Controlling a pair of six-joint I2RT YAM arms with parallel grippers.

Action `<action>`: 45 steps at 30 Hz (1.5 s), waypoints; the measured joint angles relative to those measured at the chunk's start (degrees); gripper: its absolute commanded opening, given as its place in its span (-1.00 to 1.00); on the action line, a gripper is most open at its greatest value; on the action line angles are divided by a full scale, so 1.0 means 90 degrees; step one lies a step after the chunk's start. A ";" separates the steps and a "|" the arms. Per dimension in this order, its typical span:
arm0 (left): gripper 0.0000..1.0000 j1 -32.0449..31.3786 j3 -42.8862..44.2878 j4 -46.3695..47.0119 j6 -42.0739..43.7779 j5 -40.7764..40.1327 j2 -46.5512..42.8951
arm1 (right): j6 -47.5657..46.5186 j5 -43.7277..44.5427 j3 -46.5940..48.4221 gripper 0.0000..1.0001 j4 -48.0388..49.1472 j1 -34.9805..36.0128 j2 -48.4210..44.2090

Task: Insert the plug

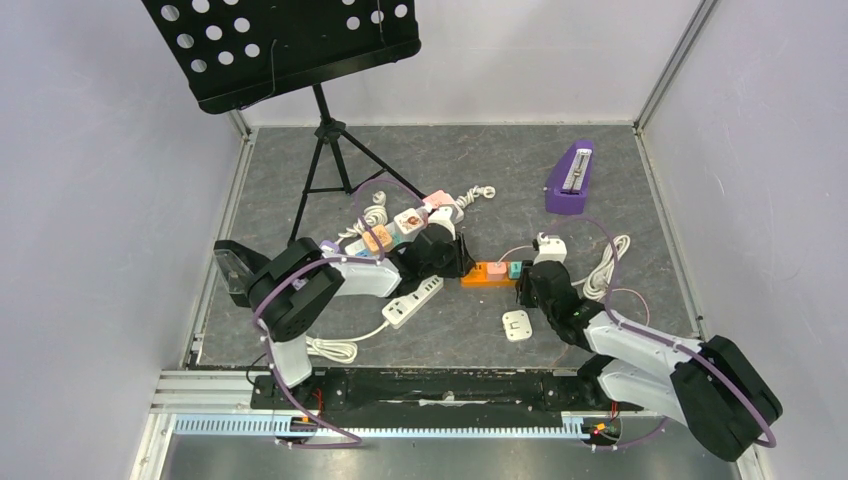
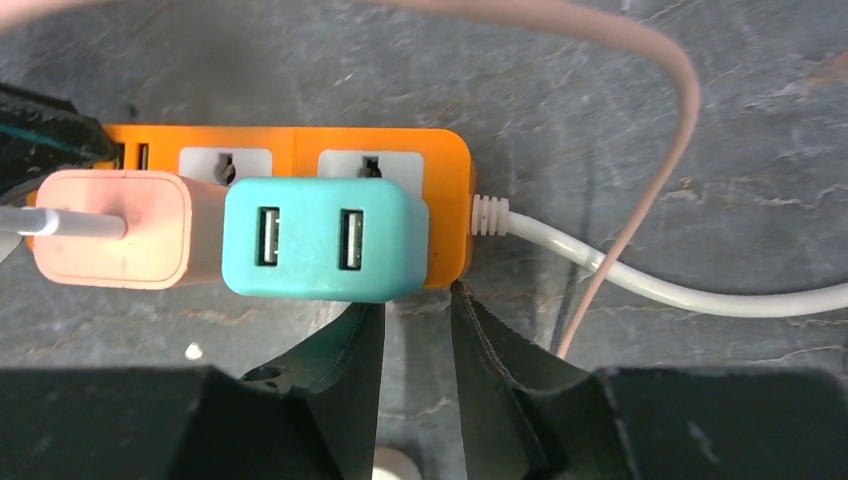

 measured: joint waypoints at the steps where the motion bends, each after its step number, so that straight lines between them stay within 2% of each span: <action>1: -0.20 0.0000 0.0032 0.0070 -0.0051 -0.0010 0.0058 | -0.0002 0.0068 -0.0019 -0.36 0.0134 -0.0044 0.0078; 13: -0.18 0.0000 0.1207 0.0425 -0.0236 0.0066 0.1149 | -0.0160 0.0197 -0.0068 -0.36 0.1707 -0.1044 0.1168; 18: -0.15 -0.0007 0.1732 0.0330 -0.0080 0.0027 0.1464 | -0.0189 0.0199 0.0233 -0.13 0.1520 -0.1321 0.1241; 23: 0.00 -0.0017 0.1783 -0.0121 0.0362 -0.0345 0.1299 | -0.0158 0.0124 0.0639 0.11 0.0610 -0.1321 0.0454; 25: 0.06 -0.0019 0.1710 -0.0410 0.0534 -0.0544 0.1025 | -0.0119 0.0095 0.0789 0.22 0.0141 -0.1321 0.0005; 29: 0.16 -0.0017 0.1433 -0.0957 0.0884 -0.0957 0.0041 | -0.0056 0.0068 0.1163 0.34 -0.0964 -0.1321 -0.0682; 31: 0.23 0.0002 0.1277 -0.1178 0.1005 -0.1139 -0.0546 | -0.0051 -0.0007 0.1302 0.35 -0.1472 -0.1321 -0.0937; 35: 0.35 0.0121 0.0891 -0.1610 0.1107 -0.1528 -0.1727 | -0.0155 -0.0444 0.1469 0.25 -0.2191 -0.1321 -0.1348; 40: 0.40 0.0957 -0.0068 -0.2312 0.0952 -0.1855 -0.3191 | -0.0464 -0.1787 0.1523 0.30 -0.1902 -0.1241 -0.1581; 42: 0.42 0.1421 -0.0525 -0.2623 0.0821 -0.2013 -0.3691 | -0.0534 -0.2135 0.1566 0.34 -0.1651 -0.0957 -0.1491; 45: 0.41 0.1807 -0.1008 -0.3067 0.0561 -0.2181 -0.4192 | -0.0668 -0.2195 0.1853 0.44 -0.1416 -0.0136 -0.1066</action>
